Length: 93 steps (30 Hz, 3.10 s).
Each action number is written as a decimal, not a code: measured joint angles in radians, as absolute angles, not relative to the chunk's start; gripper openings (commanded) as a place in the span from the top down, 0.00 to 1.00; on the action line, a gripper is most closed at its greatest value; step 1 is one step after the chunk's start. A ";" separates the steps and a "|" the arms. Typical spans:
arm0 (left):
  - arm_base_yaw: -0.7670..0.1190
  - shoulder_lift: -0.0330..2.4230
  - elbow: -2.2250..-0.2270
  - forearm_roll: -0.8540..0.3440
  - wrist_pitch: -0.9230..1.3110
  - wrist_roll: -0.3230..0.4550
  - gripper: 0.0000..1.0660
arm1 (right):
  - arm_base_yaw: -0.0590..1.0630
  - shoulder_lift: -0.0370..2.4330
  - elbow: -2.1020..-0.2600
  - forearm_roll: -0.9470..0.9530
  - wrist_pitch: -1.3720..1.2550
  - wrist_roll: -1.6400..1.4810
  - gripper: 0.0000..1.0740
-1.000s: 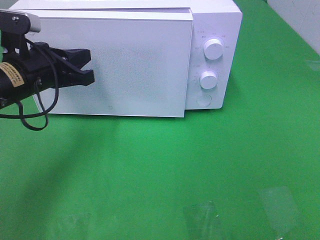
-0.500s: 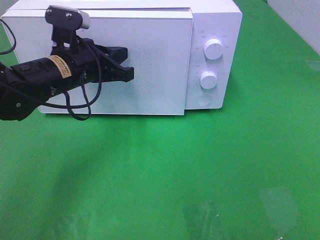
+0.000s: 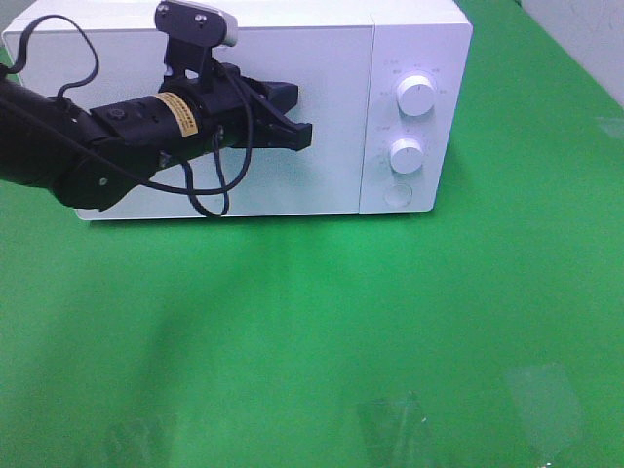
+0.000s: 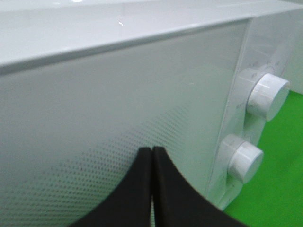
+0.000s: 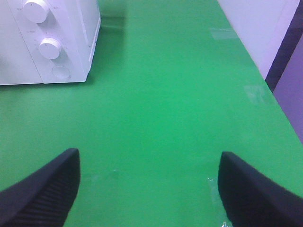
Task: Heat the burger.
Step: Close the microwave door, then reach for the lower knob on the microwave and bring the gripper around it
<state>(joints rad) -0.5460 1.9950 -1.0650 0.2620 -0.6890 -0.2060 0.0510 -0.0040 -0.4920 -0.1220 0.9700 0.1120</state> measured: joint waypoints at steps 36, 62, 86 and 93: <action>-0.786 1.930 -1.226 0.107 -0.122 -0.189 0.53 | 0.051 -0.004 -0.492 -0.122 0.970 0.112 0.29; -0.867 1.694 -1.226 0.000 0.817 -0.189 0.12 | 0.051 -0.004 -0.492 -0.122 0.970 0.112 0.29; -0.330 1.669 -1.233 -0.216 1.203 0.031 0.12 | 0.051 -0.004 -0.492 -0.122 0.970 0.112 0.29; -0.172 1.621 -1.218 -0.230 1.209 0.065 0.12 | 0.051 -0.004 -0.492 -0.122 0.970 0.112 0.29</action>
<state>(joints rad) -0.1720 1.6210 -1.2180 -0.2300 1.2090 0.0650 0.0510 -0.0040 -0.4920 -0.1220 0.9700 0.1120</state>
